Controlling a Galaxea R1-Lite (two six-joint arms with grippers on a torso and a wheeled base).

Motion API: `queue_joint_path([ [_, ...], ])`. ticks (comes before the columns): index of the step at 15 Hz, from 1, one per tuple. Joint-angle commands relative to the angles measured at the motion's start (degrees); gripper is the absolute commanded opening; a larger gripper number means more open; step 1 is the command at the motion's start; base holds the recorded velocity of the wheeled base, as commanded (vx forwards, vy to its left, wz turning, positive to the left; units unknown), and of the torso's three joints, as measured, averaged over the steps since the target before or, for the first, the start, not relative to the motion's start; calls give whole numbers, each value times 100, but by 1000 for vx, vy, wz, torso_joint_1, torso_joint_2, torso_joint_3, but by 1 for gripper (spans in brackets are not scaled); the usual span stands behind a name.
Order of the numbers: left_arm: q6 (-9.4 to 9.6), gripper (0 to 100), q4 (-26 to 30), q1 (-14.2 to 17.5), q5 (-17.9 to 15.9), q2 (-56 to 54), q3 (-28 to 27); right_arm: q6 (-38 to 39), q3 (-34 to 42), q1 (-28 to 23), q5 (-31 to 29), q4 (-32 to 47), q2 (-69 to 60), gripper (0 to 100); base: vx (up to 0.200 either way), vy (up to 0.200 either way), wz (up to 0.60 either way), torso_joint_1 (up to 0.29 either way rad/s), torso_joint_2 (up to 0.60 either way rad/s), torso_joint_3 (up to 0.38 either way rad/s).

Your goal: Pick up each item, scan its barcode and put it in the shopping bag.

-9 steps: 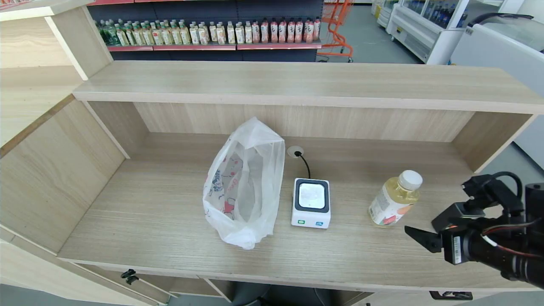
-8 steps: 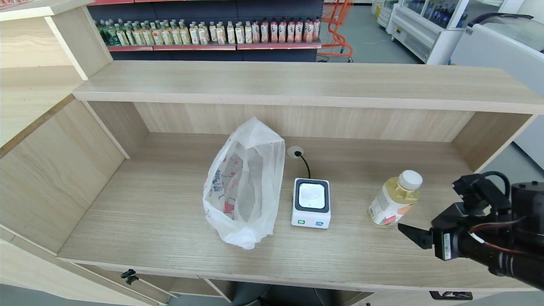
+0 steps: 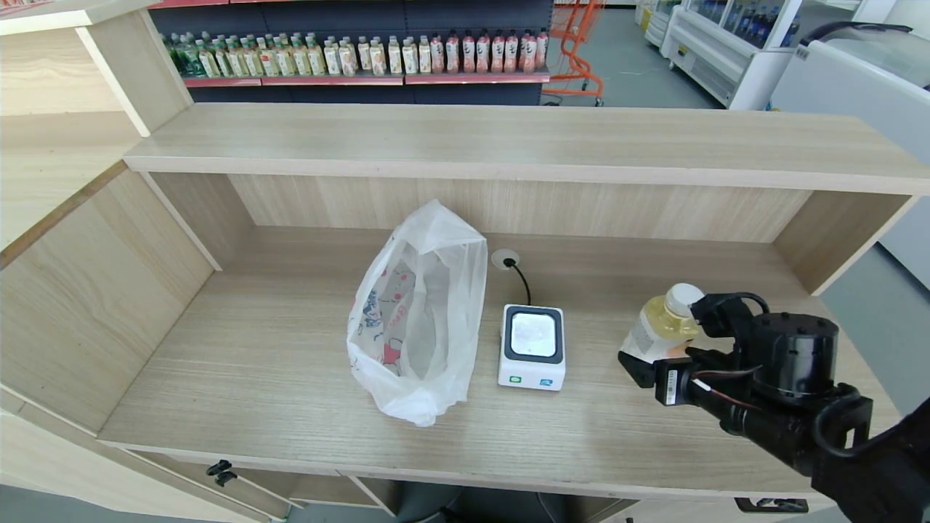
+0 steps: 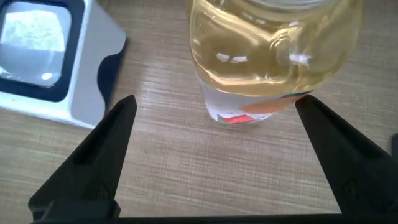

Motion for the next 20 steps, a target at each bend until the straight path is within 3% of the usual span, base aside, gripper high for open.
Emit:
queue_joint_path([
  [1,-1,100,4,-1,1,-2,0,-13,-225,12,-256,-40,425,100,0,0,0,0,0,0],
  [9,-1,100,4,-1,1,-2,0,-119,-1121,65,-361,-40,706,100,0,0,0,0,0,0],
  [15,-1,100,4,-1,1,-2,0,-215,-1148,109,-221,-286,926,100,0,0,0,0,0,0],
  [16,-1,100,4,-1,1,-2,0,-277,-1183,83,-142,-347,943,0,0,0,0,0,0,0],
  [20,-1,100,4,-1,1,-2,0,-743,-1306,-40,-142,-409,1075,0,0,0,0,0,0,0],
])
